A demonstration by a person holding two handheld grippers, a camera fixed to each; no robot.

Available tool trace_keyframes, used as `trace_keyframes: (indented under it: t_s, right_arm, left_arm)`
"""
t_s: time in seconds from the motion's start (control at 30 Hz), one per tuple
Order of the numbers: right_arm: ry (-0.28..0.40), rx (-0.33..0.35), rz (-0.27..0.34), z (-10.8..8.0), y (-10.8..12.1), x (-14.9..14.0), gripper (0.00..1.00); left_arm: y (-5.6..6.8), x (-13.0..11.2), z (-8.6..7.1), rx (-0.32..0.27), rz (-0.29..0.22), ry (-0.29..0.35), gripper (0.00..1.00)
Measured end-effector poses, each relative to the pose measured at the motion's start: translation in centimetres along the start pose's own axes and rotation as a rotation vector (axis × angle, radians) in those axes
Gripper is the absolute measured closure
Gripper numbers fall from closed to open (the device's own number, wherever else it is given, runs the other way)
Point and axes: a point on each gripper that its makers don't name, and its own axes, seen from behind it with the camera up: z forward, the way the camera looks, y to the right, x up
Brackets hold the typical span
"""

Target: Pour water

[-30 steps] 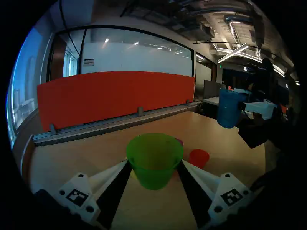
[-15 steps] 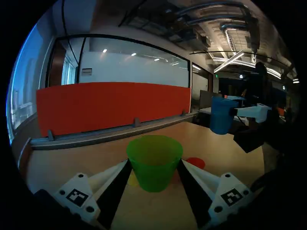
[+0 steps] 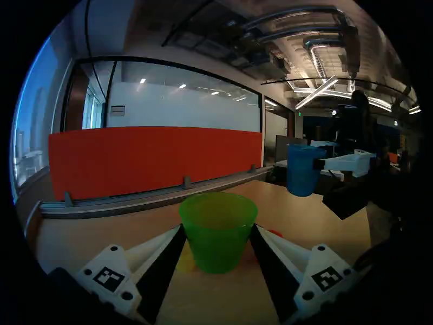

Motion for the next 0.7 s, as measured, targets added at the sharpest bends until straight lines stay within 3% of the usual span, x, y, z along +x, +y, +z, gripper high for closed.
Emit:
trace_keyframes:
  t_s: [0.7]
  right_arm:
    - [-0.023,0.005,-0.056,0.4,0.6,0.6,0.09]
  left_arm:
    - [3.4,0.3,-0.4,-0.100,0.021,0.035,0.17]
